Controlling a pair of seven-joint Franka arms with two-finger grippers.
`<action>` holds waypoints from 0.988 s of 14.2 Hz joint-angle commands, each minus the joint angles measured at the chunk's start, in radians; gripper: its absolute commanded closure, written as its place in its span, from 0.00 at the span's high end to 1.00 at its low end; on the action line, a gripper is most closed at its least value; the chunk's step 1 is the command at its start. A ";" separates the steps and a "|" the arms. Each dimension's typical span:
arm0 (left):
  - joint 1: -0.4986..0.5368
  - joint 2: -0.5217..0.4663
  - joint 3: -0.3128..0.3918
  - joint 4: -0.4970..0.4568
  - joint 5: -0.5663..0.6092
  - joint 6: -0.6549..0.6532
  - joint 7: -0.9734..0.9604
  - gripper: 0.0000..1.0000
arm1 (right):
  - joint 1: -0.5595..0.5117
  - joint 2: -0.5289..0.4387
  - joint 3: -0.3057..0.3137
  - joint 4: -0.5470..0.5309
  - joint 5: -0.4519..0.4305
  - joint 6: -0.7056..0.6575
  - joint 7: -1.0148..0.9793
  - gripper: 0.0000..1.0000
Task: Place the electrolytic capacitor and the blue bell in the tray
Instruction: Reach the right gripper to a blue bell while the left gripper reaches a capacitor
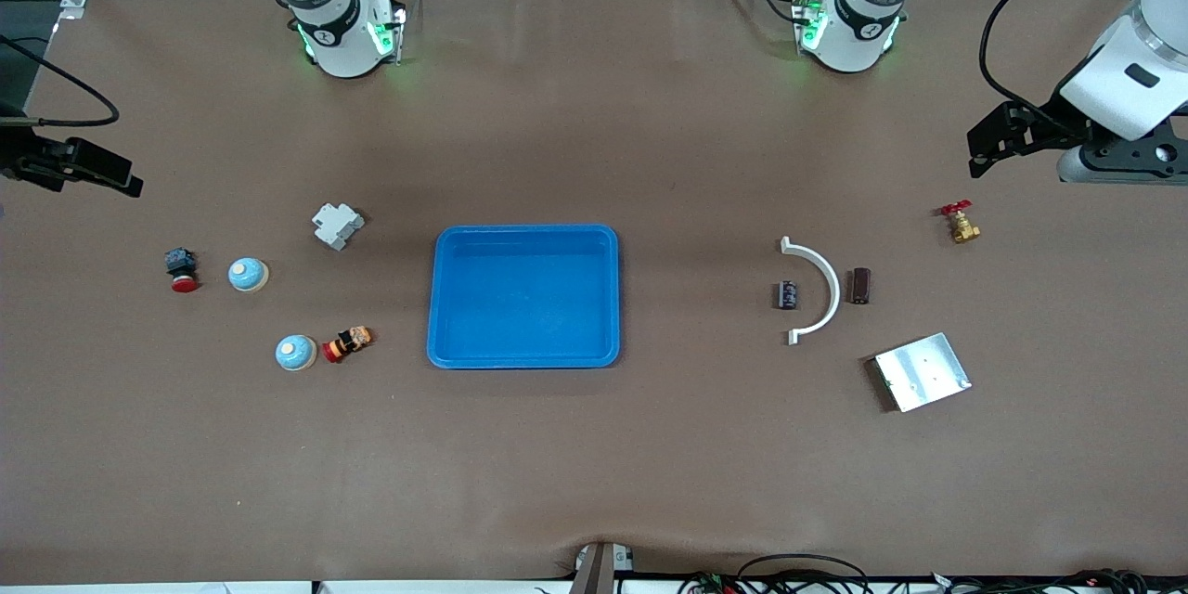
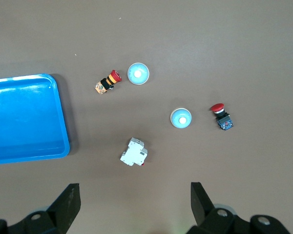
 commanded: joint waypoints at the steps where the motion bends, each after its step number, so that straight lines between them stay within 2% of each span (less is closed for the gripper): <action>1: 0.003 -0.004 -0.007 0.009 0.006 -0.018 -0.014 1.00 | -0.004 0.008 0.002 0.019 0.017 -0.006 -0.004 1.00; 9: 0.012 -0.009 -0.024 0.008 0.003 -0.016 -0.008 1.00 | -0.009 0.008 0.002 0.019 0.020 -0.006 -0.004 1.00; 14: 0.006 -0.003 -0.025 -0.089 0.011 0.030 0.011 1.00 | -0.033 0.010 -0.003 0.019 0.023 -0.004 -0.005 1.00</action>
